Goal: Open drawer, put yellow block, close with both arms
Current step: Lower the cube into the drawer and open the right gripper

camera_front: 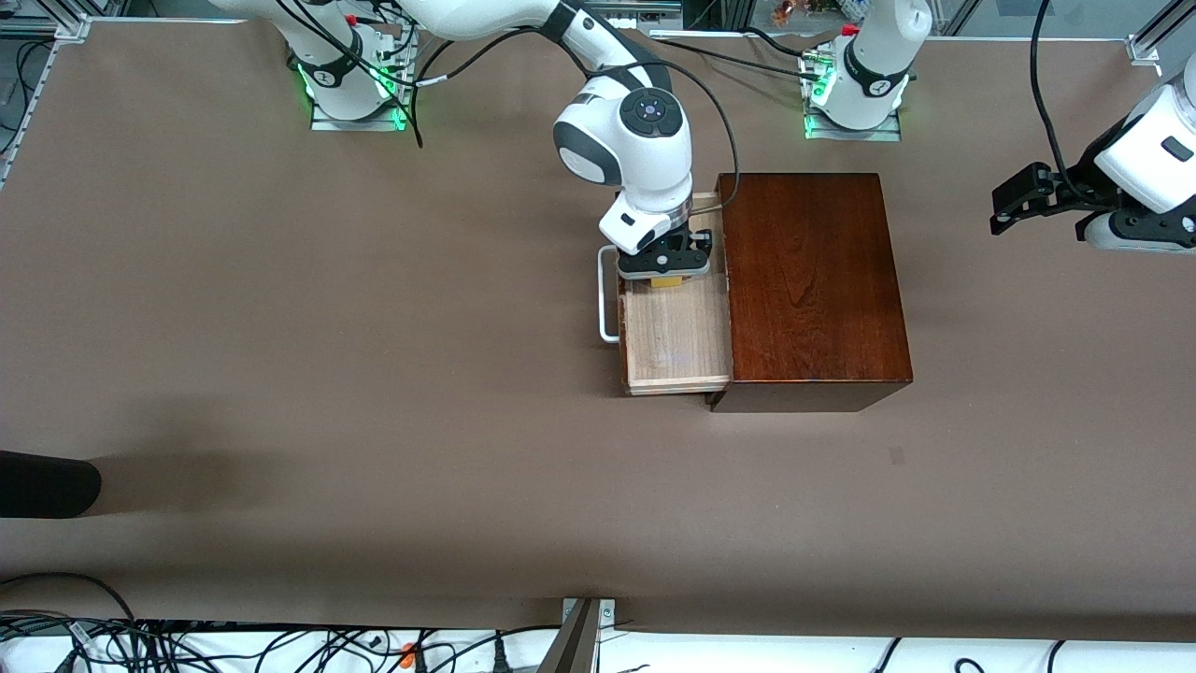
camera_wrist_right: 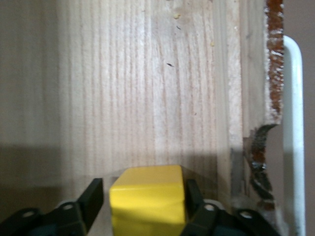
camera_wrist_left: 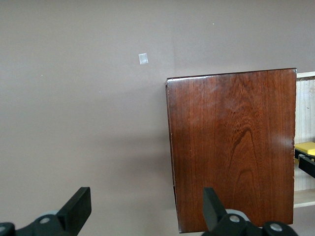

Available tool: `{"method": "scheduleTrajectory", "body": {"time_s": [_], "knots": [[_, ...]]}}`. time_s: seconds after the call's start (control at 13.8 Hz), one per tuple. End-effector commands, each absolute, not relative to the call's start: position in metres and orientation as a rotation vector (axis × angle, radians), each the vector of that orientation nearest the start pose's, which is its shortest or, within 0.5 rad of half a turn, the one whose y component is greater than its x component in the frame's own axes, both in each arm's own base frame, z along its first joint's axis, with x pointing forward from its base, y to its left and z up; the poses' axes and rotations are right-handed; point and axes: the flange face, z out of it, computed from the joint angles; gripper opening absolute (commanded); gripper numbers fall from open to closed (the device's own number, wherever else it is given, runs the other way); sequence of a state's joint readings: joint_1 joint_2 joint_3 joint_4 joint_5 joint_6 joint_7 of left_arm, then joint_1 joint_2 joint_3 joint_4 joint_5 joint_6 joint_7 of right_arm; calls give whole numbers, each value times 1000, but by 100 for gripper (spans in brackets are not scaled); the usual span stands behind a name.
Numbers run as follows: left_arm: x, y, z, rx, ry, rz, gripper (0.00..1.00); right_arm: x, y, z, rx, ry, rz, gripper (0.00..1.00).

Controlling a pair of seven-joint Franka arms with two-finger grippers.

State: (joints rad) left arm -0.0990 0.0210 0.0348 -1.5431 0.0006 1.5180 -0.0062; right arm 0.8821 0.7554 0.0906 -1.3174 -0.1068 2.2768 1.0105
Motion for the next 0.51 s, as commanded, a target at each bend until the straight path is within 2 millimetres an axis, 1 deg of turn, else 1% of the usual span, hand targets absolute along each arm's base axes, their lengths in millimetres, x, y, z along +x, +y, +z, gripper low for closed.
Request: {"method": "scheduleTrajectory", "body": {"time_s": [0.0,0.07,0.14,0.22,0.43], "knots": [[555,-37,626,-3120,126,54,100,451,605,336,-3001,35,-239,100],[555,-36,626,-3120,121,54,100,458,594,354,-3024,52,-234,100],[555,-36,628,-3120,119,47,100,463,581,379,-3048,49,-225,100],[556,-35,629,-3120,119,45,100,472,562,401,-3081,36,-204,100],[557,-37,626,-3118,131,52,100,498,518,444,-3064,78,-114,100]]}}
